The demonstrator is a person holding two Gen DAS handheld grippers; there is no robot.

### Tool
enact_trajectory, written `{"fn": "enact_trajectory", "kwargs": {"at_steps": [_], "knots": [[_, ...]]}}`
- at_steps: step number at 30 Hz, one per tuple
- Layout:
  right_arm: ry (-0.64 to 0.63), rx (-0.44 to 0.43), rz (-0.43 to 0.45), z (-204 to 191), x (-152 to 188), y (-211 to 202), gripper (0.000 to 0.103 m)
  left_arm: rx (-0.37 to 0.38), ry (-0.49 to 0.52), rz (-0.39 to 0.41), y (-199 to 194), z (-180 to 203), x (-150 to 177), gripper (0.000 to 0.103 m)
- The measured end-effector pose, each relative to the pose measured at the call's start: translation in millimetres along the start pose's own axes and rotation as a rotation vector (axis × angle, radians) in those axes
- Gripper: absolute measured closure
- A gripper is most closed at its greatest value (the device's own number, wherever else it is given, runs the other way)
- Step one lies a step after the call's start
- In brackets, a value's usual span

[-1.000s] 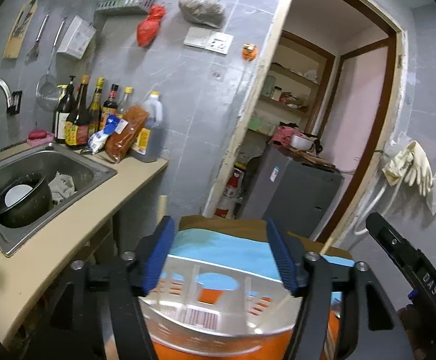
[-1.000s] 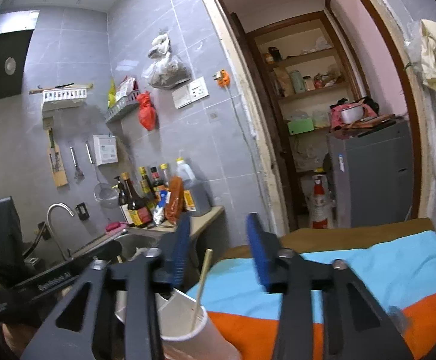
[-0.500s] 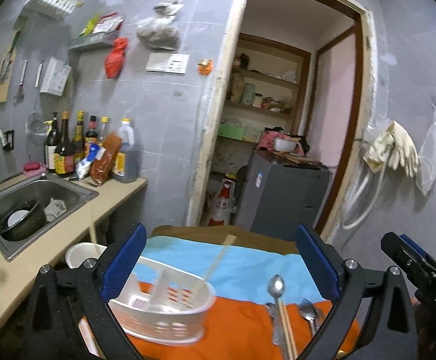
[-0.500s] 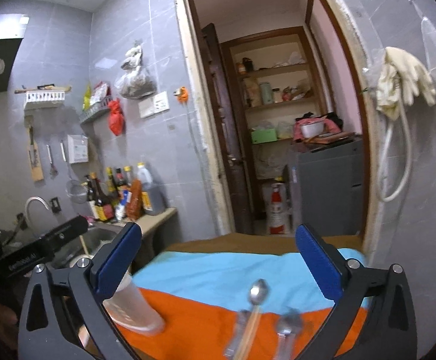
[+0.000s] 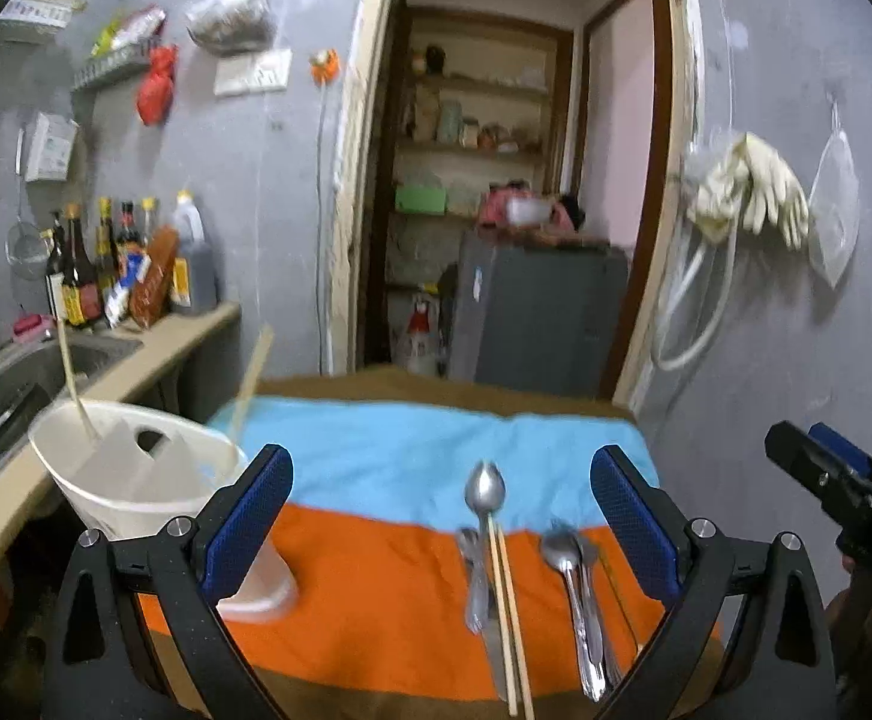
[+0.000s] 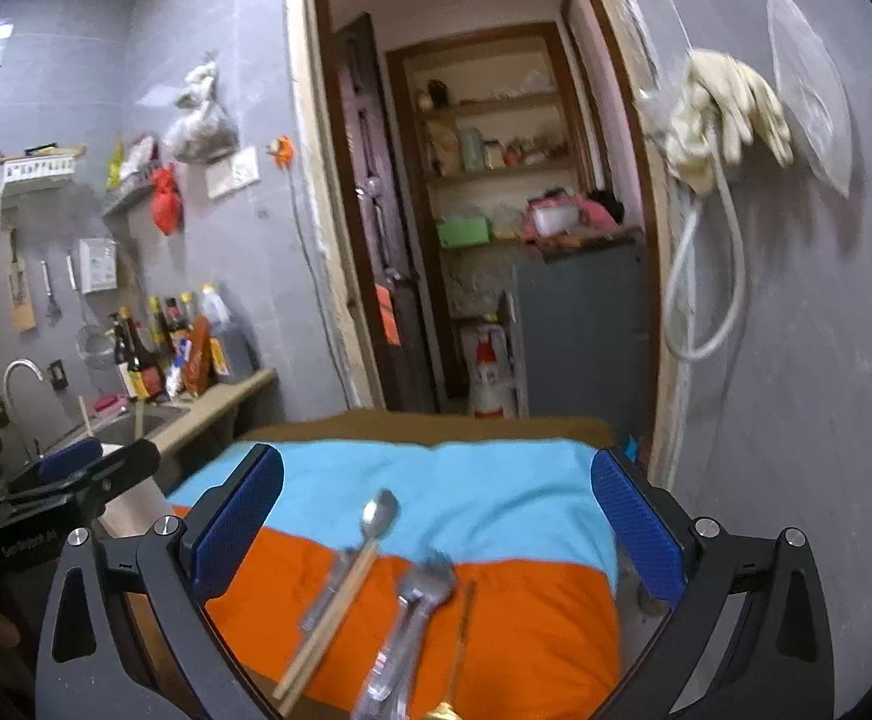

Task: Organize utensils
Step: 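Move both tools back down to the remaining utensils on the cloth, then grasp a silver spoon with the left tool while the right tool grasps the gold spoon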

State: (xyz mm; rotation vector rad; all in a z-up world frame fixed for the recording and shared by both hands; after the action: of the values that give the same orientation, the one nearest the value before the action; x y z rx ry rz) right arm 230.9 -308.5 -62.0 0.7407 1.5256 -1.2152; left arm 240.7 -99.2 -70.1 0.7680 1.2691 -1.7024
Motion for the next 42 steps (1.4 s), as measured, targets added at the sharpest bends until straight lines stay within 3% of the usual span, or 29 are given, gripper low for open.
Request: {"fn": "enact_trajectory", "kwargs": {"at_steps": [9, 12, 14, 22, 35, 42], "knots": [[0.047, -0.032, -0.158, 23, 45, 32, 0.0, -0.06, 0.041, -0.176, 58, 4, 44, 0.006], [0.058, -0.04, -0.217, 25, 57, 44, 0.006, -0.064, 0.054, -0.222, 76, 2, 52, 0.007], [0.07, -0.052, -0.264, 25, 66, 52, 0.018, -0.073, 0.063, -0.267, 90, 0, 59, 0.013], [0.087, -0.108, -0.389, 18, 88, 74, 0.044, -0.074, 0.039, -0.441, 130, -14, 78, 0.045], [0.119, -0.146, -0.517, 16, 107, 99, 0.072, -0.032, 0.035, -0.495, 178, -9, 74, 0.06], [0.063, -0.145, -0.584, 7, 106, 118, 0.08, -0.008, 0.058, -0.53, 200, -5, 73, 0.067]]}}
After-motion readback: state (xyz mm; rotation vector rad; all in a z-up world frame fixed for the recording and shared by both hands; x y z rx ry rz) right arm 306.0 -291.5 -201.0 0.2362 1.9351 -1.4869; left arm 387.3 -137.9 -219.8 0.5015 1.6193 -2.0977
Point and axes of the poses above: each gripper's, at about its wrist camera, not at the fingertips, and y roughly the way its jaws point, z to its right, x to its underside, the point moved 2 cm from there along y, roughly the way its jaws point, and after that the axes turned 12 degrees about -y, right-handed, at the moved point
